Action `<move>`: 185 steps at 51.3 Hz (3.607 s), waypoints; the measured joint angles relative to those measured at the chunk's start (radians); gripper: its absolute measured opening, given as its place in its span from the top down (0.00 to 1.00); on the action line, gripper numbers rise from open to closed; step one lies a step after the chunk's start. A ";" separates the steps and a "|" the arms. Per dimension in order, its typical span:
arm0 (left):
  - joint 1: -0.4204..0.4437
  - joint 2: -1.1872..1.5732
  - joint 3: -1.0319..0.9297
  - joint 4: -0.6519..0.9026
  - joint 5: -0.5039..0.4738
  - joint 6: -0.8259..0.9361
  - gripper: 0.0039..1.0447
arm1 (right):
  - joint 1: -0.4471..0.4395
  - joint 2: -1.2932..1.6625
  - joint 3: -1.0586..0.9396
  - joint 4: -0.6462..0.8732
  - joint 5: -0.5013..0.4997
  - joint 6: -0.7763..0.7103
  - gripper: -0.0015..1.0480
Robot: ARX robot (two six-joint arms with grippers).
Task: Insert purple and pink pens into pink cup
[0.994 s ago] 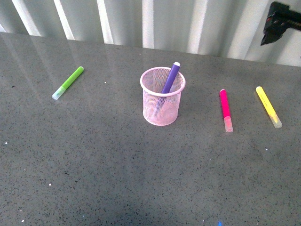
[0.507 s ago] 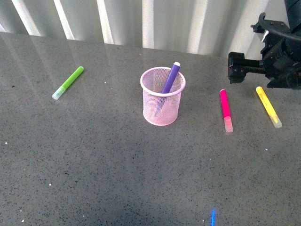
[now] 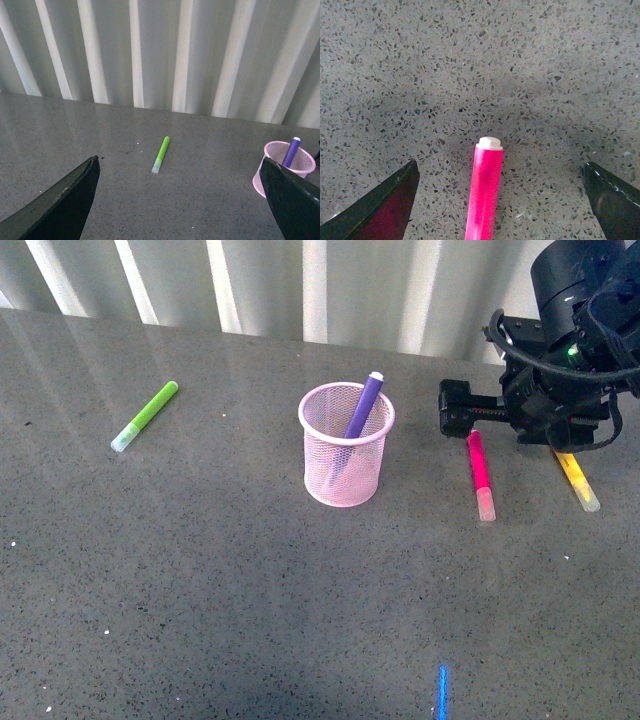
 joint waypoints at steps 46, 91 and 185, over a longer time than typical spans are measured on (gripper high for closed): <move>0.000 0.000 0.000 0.000 0.000 0.000 0.06 | -0.005 0.031 -0.023 0.096 0.003 0.006 0.88; 0.000 0.000 0.000 0.000 0.000 0.000 0.06 | 0.127 -0.346 -0.448 1.201 -0.303 0.102 0.89; 0.000 0.000 0.000 0.000 0.000 0.000 0.06 | 0.054 -0.666 -0.641 1.144 -0.056 -0.147 0.07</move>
